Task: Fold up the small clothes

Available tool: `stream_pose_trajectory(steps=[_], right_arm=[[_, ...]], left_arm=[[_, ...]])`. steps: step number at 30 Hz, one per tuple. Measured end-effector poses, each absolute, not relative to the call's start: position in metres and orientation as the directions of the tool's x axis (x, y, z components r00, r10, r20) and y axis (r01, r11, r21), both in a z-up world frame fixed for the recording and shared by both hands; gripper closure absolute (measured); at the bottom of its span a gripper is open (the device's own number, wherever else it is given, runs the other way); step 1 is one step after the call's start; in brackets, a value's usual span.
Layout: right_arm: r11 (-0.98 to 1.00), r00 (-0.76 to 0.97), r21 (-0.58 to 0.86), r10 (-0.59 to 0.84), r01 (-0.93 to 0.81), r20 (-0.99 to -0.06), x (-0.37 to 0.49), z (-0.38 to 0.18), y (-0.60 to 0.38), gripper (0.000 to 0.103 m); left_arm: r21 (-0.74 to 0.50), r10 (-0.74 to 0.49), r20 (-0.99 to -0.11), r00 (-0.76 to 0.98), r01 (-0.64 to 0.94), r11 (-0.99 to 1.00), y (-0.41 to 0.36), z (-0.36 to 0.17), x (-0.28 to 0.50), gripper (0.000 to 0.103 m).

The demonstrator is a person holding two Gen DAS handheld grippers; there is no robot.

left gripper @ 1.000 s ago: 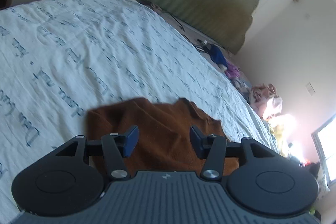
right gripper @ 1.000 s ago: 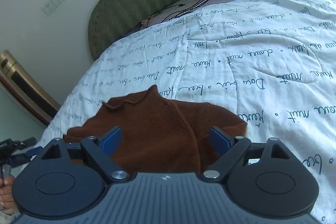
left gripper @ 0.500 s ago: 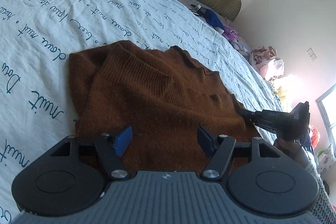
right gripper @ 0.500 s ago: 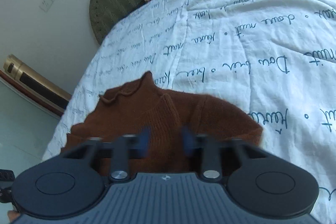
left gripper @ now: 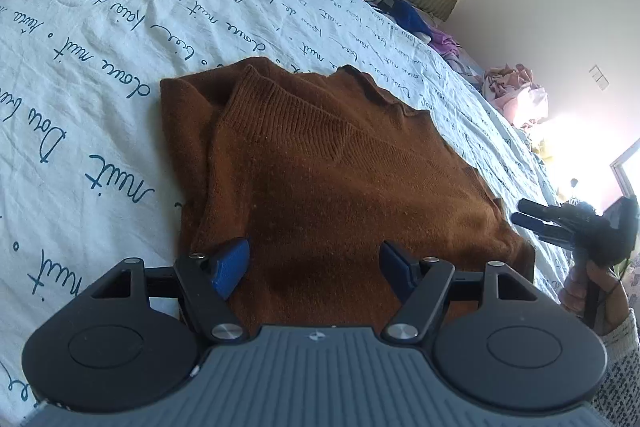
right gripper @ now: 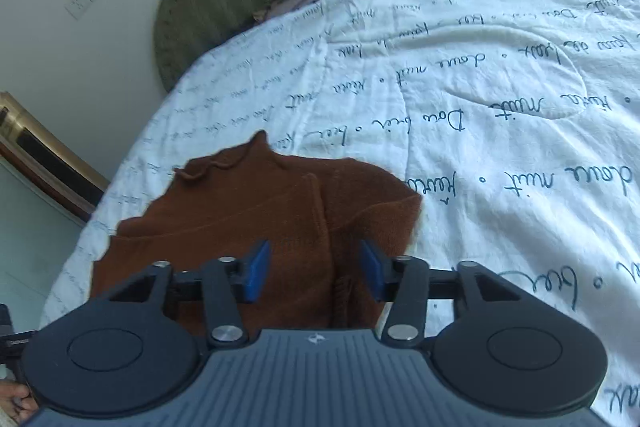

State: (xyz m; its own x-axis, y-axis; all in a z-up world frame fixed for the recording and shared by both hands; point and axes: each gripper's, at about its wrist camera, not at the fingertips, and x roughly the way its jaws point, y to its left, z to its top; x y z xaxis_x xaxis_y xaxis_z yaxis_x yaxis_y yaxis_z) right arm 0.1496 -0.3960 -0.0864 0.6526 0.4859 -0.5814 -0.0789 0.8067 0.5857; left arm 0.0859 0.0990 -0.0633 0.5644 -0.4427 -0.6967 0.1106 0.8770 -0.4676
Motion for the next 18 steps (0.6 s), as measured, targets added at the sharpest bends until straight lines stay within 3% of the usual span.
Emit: stream_pose_trajectory(steps=[5, 9, 10, 11, 12, 16, 18], right_arm=[[0.805, 0.682, 0.573, 0.506, -0.154, -0.528, 0.063, -0.082, -0.401, 0.046], [0.819, 0.674, 0.556, 0.491, -0.142, -0.552, 0.034, -0.101, -0.396, 0.046], [0.812, 0.664, 0.567, 0.502, -0.141, -0.554, 0.035, -0.108, -0.396, 0.049], [0.803, 0.652, 0.58, 0.514, -0.138, -0.557, 0.036, -0.114, -0.394, 0.079], [0.8, 0.634, 0.583, 0.525, -0.141, -0.568, 0.036, -0.12, -0.389, 0.101], [0.842, 0.678, 0.508, 0.482, -0.184, -0.554, 0.017, -0.096, -0.375, 0.099], [0.863, 0.695, 0.463, 0.459, -0.202, -0.554, 0.007, -0.081, -0.378, 0.099]], left_arm=[[-0.46, -0.456, -0.694, 0.557, 0.143, 0.876, 0.104, -0.057, 0.067, 0.024], [-0.4, -0.415, -0.731, 0.541, 0.154, 0.904, 0.101, -0.065, 0.059, 0.024], [-0.381, -0.399, -0.741, 0.539, 0.152, 0.912, 0.1, -0.068, 0.058, 0.023], [-0.36, -0.384, -0.75, 0.539, 0.154, 0.92, 0.099, -0.072, 0.057, 0.024], [-0.343, -0.374, -0.75, 0.546, 0.162, 0.925, 0.1, -0.074, 0.054, 0.025], [-0.241, -0.294, -0.784, 0.547, 0.168, 0.956, 0.099, -0.071, 0.046, 0.05], [-0.235, -0.287, -0.792, 0.539, 0.166, 0.958, 0.105, -0.071, 0.046, 0.054]])
